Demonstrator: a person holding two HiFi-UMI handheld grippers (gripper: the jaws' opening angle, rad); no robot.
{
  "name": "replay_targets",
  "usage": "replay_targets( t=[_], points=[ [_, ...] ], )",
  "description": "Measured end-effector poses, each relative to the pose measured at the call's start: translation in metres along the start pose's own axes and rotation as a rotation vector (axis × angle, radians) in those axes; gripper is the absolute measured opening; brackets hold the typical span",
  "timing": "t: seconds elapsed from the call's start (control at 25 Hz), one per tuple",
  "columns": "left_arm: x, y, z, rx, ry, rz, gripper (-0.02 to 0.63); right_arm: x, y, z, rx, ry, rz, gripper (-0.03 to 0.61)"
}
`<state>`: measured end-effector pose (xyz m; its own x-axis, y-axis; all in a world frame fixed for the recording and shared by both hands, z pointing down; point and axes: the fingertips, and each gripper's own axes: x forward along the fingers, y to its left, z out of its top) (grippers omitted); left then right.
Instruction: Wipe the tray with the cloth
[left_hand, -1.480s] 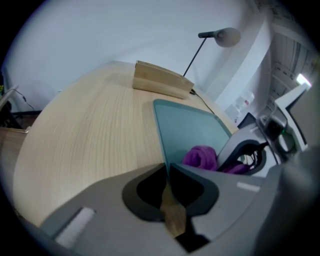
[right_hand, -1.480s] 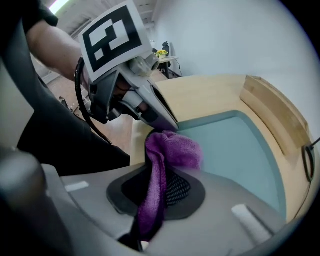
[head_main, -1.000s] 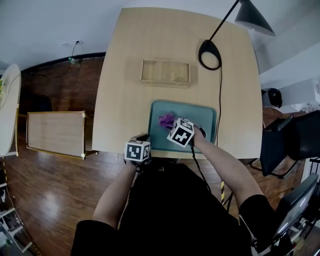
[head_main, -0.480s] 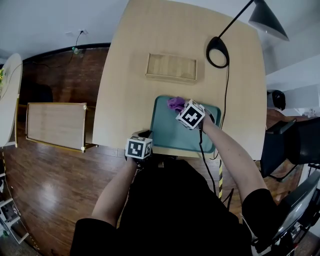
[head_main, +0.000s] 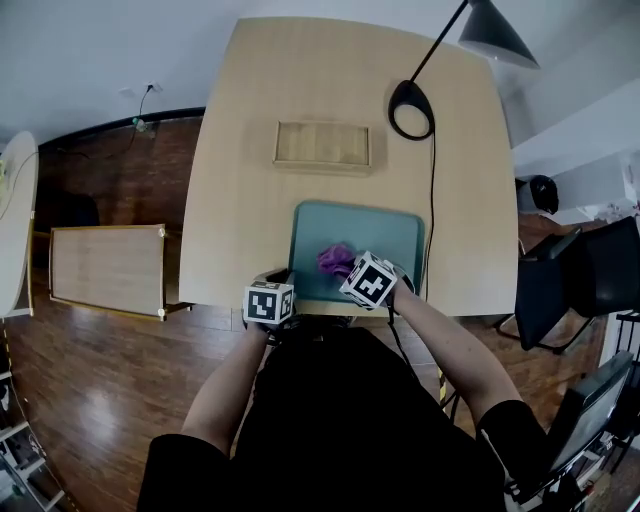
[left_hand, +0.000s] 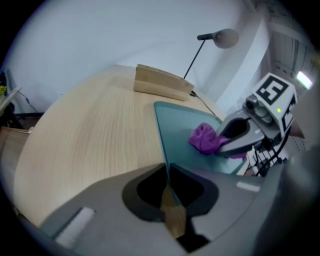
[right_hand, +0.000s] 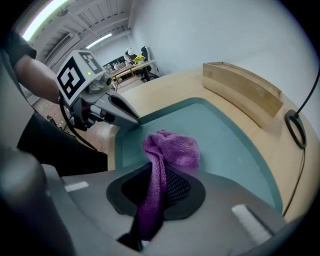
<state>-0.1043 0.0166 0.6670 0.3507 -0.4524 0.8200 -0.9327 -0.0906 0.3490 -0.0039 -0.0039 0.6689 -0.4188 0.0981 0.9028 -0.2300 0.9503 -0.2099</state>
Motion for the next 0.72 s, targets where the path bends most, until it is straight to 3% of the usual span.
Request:
replay_targets(
  t=[0.32, 0.72],
  points=[
    [0.003, -0.001, -0.001, 0.003, 0.008, -0.008, 0.051, 0.0, 0.044, -0.031, 0.027, 0.032, 0.068, 0.049],
    [0.002, -0.001, -0.001, 0.012, 0.016, 0.009, 0.051, -0.005, 0.026, -0.035, -0.012, 0.001, 0.046, 0.049]
  ],
)
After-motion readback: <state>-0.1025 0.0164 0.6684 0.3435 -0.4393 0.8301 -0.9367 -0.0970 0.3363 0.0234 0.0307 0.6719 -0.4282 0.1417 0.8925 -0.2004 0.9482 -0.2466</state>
